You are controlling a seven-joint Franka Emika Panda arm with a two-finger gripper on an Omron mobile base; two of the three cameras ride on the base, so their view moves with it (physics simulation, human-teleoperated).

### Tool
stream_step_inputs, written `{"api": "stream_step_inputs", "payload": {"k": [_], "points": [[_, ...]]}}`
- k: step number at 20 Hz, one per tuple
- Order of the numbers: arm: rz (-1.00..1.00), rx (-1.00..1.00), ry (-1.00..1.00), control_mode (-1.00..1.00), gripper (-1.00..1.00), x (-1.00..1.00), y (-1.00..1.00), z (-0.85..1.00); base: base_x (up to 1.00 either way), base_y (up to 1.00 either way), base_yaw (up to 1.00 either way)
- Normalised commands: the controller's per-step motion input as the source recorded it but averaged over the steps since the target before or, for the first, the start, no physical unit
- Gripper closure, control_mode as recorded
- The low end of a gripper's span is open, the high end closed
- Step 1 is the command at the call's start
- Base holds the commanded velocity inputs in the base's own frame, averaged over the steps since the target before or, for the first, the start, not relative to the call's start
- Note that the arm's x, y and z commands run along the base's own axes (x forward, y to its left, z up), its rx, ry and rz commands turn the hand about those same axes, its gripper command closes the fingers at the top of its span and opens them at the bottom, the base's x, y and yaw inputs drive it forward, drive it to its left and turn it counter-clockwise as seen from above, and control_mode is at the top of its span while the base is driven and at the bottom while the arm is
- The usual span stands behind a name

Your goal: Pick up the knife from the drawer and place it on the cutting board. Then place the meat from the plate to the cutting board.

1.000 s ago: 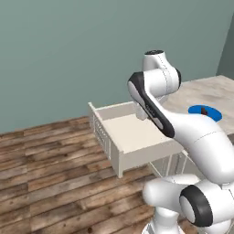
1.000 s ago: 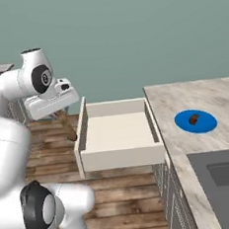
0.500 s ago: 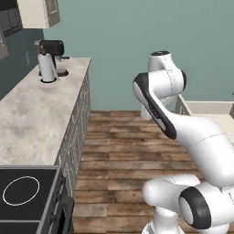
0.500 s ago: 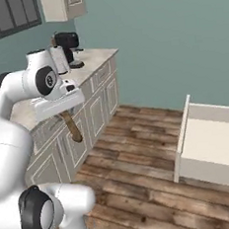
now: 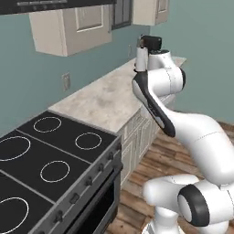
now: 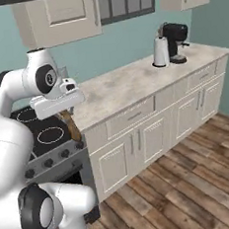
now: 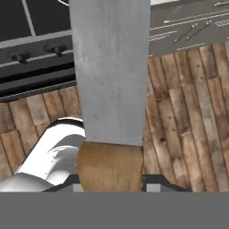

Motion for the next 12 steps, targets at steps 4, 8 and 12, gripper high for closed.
{"api": "stream_step_inputs", "payload": {"k": [4,8,12], "points": [[0.00,0.00,0.00,1.00,1.00,0.00,0.00,0.00,-0.46,0.00,0.76],[0.00,0.00,0.00,1.00,1.00,0.00,0.00,0.00,-0.51,0.00,0.63],[0.00,0.00,0.00,1.00,1.00,0.00,0.00,0.00,-0.45,0.00,0.47]]}}
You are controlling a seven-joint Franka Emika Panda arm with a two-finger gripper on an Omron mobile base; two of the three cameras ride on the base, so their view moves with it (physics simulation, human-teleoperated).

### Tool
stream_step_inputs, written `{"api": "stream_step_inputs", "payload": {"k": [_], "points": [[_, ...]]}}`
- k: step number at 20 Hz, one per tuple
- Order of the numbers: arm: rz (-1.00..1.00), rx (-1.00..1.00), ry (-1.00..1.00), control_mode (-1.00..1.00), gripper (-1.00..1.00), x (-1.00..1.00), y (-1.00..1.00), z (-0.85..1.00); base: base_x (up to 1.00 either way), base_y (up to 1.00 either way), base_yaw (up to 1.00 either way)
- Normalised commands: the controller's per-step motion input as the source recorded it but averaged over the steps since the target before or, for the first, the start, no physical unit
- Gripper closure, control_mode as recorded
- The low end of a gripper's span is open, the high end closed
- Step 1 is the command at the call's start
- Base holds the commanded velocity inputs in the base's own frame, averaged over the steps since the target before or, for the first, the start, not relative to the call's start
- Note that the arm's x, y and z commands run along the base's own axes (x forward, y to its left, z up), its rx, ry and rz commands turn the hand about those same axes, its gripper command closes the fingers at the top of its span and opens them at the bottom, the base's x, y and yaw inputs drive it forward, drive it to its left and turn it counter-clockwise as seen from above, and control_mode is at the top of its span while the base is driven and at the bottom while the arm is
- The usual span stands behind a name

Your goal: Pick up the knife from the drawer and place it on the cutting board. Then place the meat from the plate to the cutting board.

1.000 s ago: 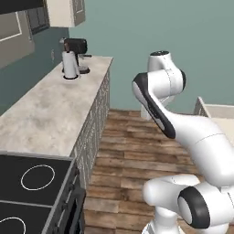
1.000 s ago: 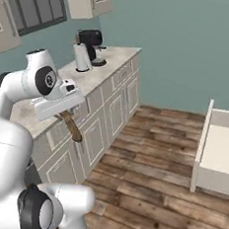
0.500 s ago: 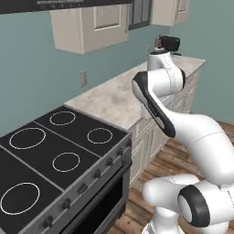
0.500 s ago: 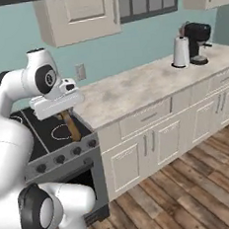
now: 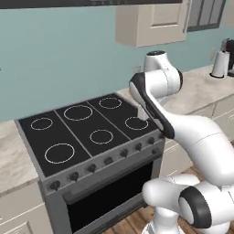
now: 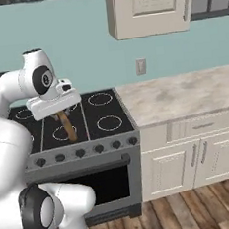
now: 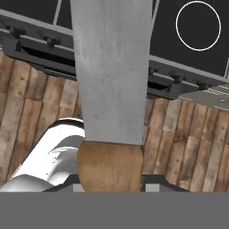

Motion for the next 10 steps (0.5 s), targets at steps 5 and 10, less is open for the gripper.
{"api": "stream_step_inputs", "payload": {"k": [5,10], "points": [[0.00,0.00,0.00,1.00,1.00,0.00,0.00,0.00,-0.38,0.00,0.41],[0.00,0.00,0.00,1.00,1.00,0.00,0.00,0.00,-0.28,0.34,0.41]]}}
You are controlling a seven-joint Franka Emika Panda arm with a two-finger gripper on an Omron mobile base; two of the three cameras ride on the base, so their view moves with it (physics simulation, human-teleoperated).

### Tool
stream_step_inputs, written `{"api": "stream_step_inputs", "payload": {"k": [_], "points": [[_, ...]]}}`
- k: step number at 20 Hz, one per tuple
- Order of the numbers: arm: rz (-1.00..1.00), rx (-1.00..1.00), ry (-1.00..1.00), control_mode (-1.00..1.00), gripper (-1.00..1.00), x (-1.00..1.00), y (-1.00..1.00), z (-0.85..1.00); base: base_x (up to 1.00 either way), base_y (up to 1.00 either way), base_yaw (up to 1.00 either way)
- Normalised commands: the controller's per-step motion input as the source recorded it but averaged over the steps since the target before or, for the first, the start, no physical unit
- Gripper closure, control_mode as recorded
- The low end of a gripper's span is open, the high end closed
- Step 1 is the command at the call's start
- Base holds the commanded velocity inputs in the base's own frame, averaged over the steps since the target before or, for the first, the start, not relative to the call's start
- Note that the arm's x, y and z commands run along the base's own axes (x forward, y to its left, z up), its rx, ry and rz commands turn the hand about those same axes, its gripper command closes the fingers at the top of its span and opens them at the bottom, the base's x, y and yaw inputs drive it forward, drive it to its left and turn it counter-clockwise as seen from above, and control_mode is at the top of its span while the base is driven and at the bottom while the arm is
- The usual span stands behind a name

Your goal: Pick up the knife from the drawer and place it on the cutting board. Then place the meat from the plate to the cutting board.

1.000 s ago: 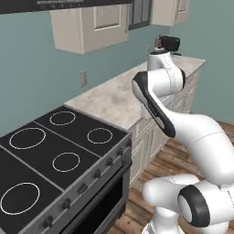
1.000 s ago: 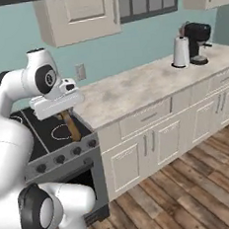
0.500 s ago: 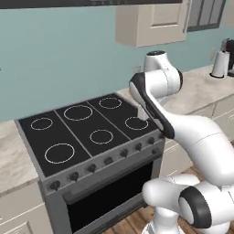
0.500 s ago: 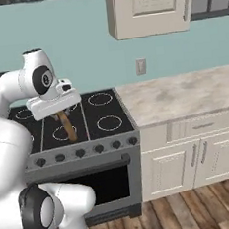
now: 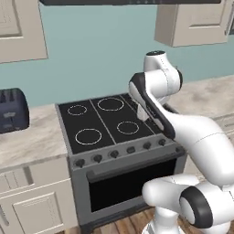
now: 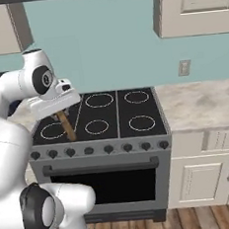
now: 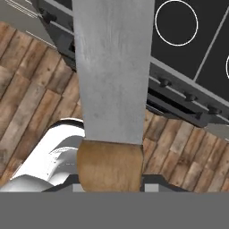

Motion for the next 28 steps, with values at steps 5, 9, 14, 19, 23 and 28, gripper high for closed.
{"api": "stream_step_inputs", "payload": {"k": [5,9,14,19,23,28], "points": [[0.00,0.00,0.00,1.00,1.00,0.00,0.00,0.00,-0.11,0.48,0.40],[0.00,0.00,0.00,1.00,1.00,0.00,0.00,0.00,-0.11,0.70,0.35],[0.00,0.00,0.00,1.00,1.00,0.00,0.00,0.00,-0.06,0.99,0.26],[0.00,0.00,0.00,1.00,1.00,0.00,0.00,0.00,0.00,0.94,0.27],[0.00,0.00,0.00,1.00,1.00,0.00,0.00,0.00,-0.01,0.94,0.28],[0.00,0.00,0.00,1.00,1.00,0.00,0.00,0.00,-0.26,0.25,0.56]]}}
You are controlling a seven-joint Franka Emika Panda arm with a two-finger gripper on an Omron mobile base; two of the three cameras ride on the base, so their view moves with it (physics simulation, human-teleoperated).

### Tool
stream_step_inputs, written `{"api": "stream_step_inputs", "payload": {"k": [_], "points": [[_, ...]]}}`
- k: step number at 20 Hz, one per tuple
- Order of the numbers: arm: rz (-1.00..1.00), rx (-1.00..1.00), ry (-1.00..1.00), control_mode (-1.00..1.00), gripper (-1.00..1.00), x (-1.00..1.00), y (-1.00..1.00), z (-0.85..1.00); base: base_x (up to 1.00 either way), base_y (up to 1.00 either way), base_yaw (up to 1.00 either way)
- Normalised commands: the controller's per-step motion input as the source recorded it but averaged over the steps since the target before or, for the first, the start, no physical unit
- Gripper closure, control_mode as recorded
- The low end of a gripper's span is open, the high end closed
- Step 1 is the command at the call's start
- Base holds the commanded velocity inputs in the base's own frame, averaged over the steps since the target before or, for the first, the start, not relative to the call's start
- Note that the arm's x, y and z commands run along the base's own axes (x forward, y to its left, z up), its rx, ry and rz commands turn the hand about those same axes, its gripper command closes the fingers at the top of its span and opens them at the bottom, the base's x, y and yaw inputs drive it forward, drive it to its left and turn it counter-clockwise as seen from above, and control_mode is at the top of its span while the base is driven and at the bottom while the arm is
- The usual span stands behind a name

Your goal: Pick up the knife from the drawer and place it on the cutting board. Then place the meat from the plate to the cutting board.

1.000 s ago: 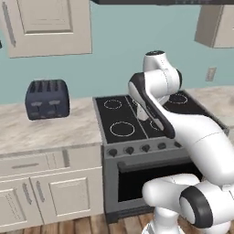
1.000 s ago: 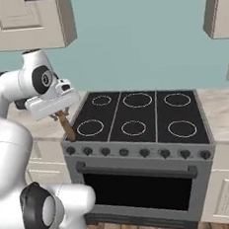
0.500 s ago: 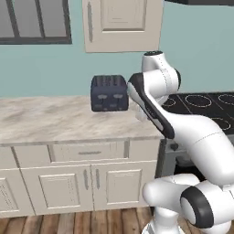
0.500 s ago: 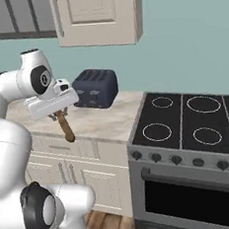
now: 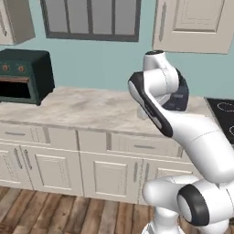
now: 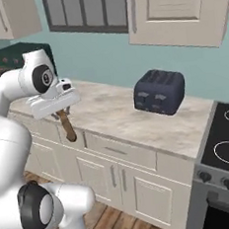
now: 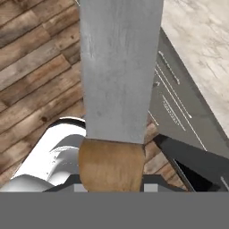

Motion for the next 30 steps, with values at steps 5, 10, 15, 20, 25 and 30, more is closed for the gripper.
{"api": "stream_step_inputs", "payload": {"k": [5,10,15,20,25,30], "points": [[0.00,0.00,0.00,1.00,1.00,0.00,0.00,0.00,-0.64,-0.14,0.66],[0.00,0.00,0.00,1.00,1.00,0.00,0.00,0.00,-0.61,-0.32,0.81],[0.00,0.00,0.00,1.00,1.00,0.00,0.00,0.00,-0.38,-0.02,0.88],[0.00,0.00,0.00,1.00,1.00,0.00,0.00,0.00,-0.25,0.00,0.88],[0.00,0.00,0.00,1.00,1.00,0.00,0.00,0.00,-0.12,-0.05,0.84],[0.00,0.00,0.00,1.00,1.00,0.00,0.00,0.00,-0.02,-0.08,0.80]]}}
